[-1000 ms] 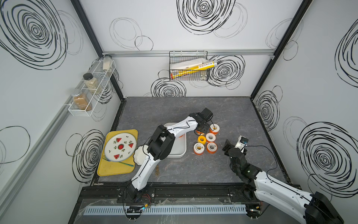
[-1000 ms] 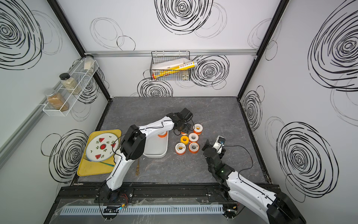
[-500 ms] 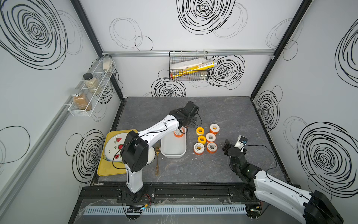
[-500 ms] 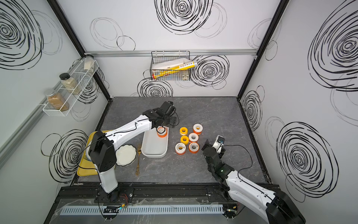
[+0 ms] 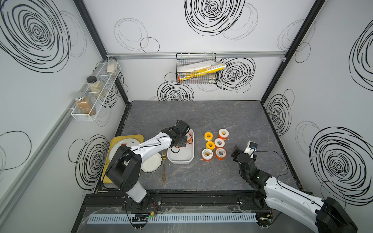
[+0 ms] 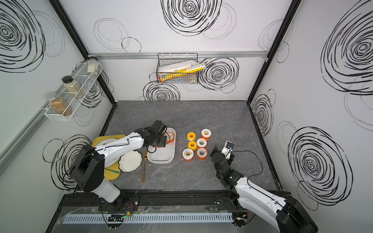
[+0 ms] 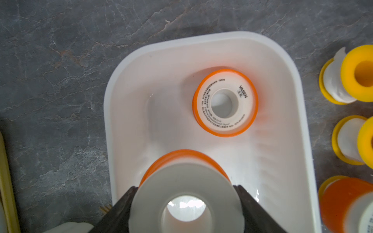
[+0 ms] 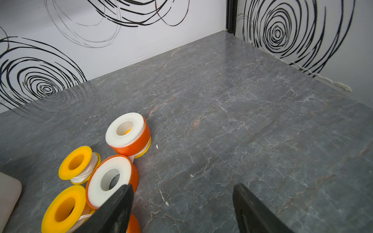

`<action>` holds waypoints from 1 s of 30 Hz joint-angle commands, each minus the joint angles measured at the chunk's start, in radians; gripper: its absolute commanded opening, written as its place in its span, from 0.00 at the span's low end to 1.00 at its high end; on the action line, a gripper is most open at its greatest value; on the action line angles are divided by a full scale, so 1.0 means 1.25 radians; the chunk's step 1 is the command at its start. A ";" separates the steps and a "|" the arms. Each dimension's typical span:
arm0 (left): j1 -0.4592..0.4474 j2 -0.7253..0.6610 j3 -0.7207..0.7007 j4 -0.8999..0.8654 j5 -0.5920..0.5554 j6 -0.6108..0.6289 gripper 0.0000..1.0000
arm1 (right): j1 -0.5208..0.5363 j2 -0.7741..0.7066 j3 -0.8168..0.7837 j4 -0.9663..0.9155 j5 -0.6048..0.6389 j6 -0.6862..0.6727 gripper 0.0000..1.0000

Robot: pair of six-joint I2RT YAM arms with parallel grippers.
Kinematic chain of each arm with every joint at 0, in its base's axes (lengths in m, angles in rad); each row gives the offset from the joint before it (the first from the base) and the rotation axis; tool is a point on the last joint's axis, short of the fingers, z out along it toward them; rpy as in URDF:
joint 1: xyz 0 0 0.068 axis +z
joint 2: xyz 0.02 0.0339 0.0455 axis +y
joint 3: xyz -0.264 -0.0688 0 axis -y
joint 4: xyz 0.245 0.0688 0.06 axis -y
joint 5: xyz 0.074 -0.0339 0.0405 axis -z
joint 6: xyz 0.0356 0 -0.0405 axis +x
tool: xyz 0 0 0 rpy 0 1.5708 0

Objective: Put the sealing tape into the storage box
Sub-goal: Place the sealing tape in the storage box.

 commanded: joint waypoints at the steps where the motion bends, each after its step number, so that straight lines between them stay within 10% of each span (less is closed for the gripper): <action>1: 0.006 0.003 -0.004 0.056 -0.024 -0.018 0.65 | -0.004 0.006 0.023 0.014 0.004 -0.003 0.82; 24: 0.022 0.060 0.019 0.072 -0.047 -0.023 0.86 | -0.003 0.017 0.027 0.015 0.001 -0.002 0.82; 30: 0.020 0.020 0.009 0.071 -0.018 -0.024 0.79 | -0.003 0.017 0.028 0.014 -0.001 -0.001 0.82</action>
